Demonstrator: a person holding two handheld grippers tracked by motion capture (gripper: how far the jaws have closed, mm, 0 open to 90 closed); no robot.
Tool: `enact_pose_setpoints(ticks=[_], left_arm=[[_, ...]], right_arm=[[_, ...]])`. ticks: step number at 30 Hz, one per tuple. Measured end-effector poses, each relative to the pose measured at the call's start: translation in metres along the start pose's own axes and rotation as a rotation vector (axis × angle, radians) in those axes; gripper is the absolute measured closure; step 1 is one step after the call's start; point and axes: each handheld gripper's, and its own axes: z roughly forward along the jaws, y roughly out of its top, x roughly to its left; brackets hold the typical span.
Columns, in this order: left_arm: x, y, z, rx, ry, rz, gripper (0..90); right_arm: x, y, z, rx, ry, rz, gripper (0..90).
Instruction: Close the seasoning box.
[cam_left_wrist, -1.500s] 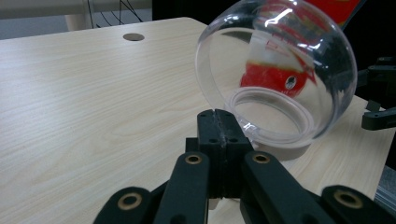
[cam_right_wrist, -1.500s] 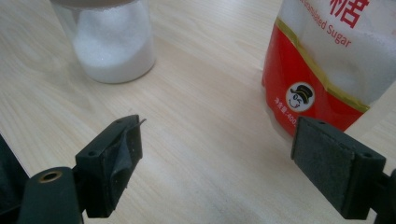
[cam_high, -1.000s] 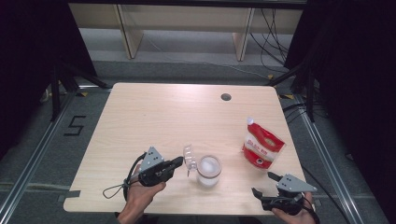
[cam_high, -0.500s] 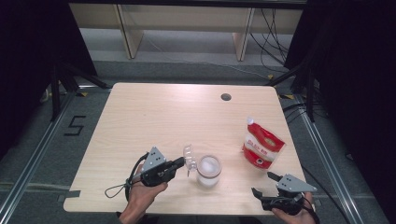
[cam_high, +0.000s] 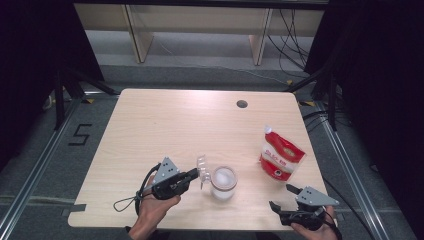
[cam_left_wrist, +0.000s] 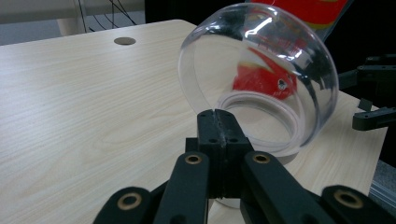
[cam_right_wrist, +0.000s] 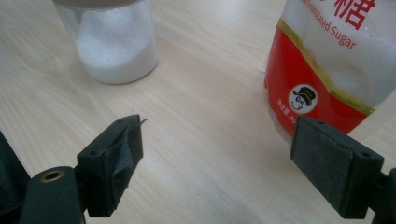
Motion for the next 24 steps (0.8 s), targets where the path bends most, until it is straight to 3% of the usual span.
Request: enact_pose_setpoints(ticks=[2,9,10,13,14,15,18,20,24], left_arm=[[-0.0013,0.0001,0.0005,-0.001,0.001,-0.014,89.6],[-0.0021,0.0020,0.0014,0.002,-0.011,0.009,89.5],[-0.0024,0.0022,0.0018,0.000,-0.012,0.008,89.5],[-0.0034,0.0024,0.0026,-0.001,-0.013,-0.002,89.5],[-0.0030,0.0028,0.0027,-0.001,-0.015,0.011,89.5],[-0.0031,0.0031,0.0028,0.000,-0.016,0.014,89.5],[-0.0037,0.0035,0.0037,-0.004,-0.020,0.014,89.5],[-0.0044,0.0034,0.0048,-0.010,-0.024,0.005,89.5],[-0.0055,0.0036,0.0054,0.000,-0.022,0.023,89.5]], right_arm=[[0.0001,0.0000,0.0000,0.001,0.000,0.000,17.9],[0.0000,0.0000,0.0000,0.000,0.000,0.000,17.9],[-0.0020,0.0002,0.0005,-0.007,-0.001,-0.021,18.0],[-0.0020,0.0001,0.0006,-0.006,0.000,-0.020,18.0],[-0.0019,0.0002,0.0006,-0.006,0.000,-0.020,18.0],[0.0006,-0.0001,-0.0002,0.004,0.000,0.007,18.0],[-0.0013,-0.0001,0.0008,-0.009,-0.008,-0.023,18.0],[-0.0008,-0.0001,0.0006,-0.005,-0.002,-0.015,18.0],[-0.0005,-0.0003,0.0007,-0.001,-0.002,-0.011,18.0]])
